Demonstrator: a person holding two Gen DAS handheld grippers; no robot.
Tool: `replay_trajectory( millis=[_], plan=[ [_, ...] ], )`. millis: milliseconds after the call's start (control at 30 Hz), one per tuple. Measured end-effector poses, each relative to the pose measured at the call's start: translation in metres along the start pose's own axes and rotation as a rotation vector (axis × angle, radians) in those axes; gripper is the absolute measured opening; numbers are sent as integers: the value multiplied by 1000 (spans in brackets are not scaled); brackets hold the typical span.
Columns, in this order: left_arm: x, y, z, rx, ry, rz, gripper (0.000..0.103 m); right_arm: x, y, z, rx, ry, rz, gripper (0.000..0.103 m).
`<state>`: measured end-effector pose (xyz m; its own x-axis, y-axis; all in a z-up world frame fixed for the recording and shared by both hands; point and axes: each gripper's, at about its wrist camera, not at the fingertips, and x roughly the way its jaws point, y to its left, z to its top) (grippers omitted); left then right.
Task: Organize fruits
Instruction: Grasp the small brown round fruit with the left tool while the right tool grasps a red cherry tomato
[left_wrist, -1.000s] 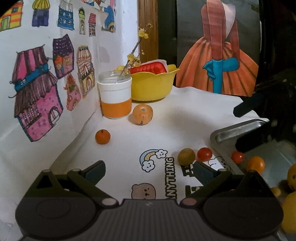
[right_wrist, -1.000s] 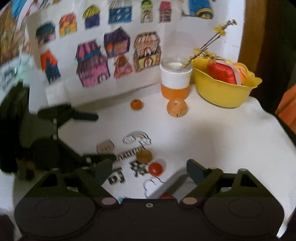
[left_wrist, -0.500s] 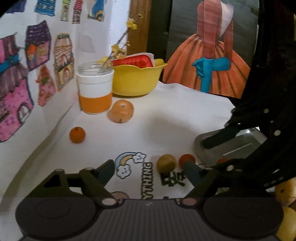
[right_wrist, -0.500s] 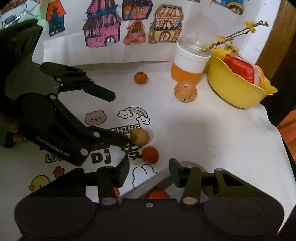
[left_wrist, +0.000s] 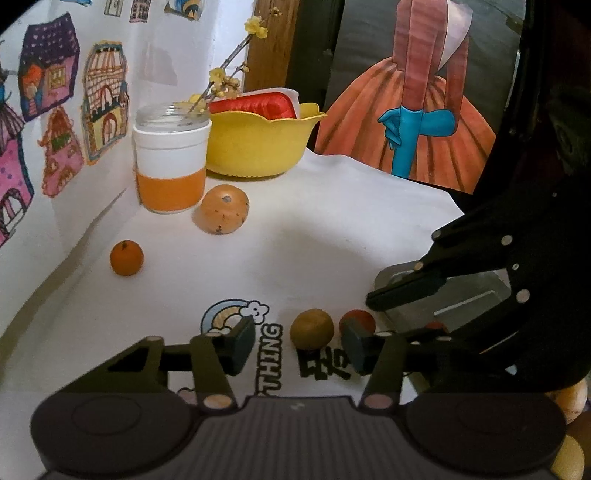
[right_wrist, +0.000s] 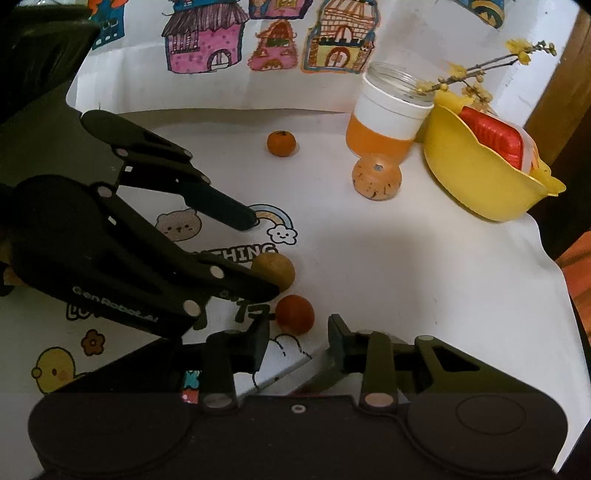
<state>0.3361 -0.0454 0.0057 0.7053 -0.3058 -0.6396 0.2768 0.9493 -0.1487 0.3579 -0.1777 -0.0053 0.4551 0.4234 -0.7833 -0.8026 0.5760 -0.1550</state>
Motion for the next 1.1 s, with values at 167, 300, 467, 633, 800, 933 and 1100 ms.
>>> replay_trajectory(
  millis=[167, 300, 467, 633, 800, 933, 1100],
  plan=[
    [6, 0, 1, -27, 24, -27, 34, 2, -1, 1, 3, -4, -3, 25],
    [7, -2, 0, -20, 35, -30, 30, 1, 1, 0, -5, -7, -7, 24],
    [6, -2, -2, -31, 36, -27, 29, 0, 1, -3, 2, -13, -11, 23],
    [2, -3, -1, -45, 27, -21, 29, -6, 0, -8, 22, -26, -22, 23],
    [-3, -8, 1, -54, 15, -23, 29, -17, -1, -10, 40, -42, -46, 23],
    [-7, -17, 1, -44, 3, -35, 29, -30, -3, -14, 55, -57, -64, 23],
    [-9, -29, 2, -37, -6, -51, 29, -45, -9, -23, 76, -62, -94, 23]
  ],
)
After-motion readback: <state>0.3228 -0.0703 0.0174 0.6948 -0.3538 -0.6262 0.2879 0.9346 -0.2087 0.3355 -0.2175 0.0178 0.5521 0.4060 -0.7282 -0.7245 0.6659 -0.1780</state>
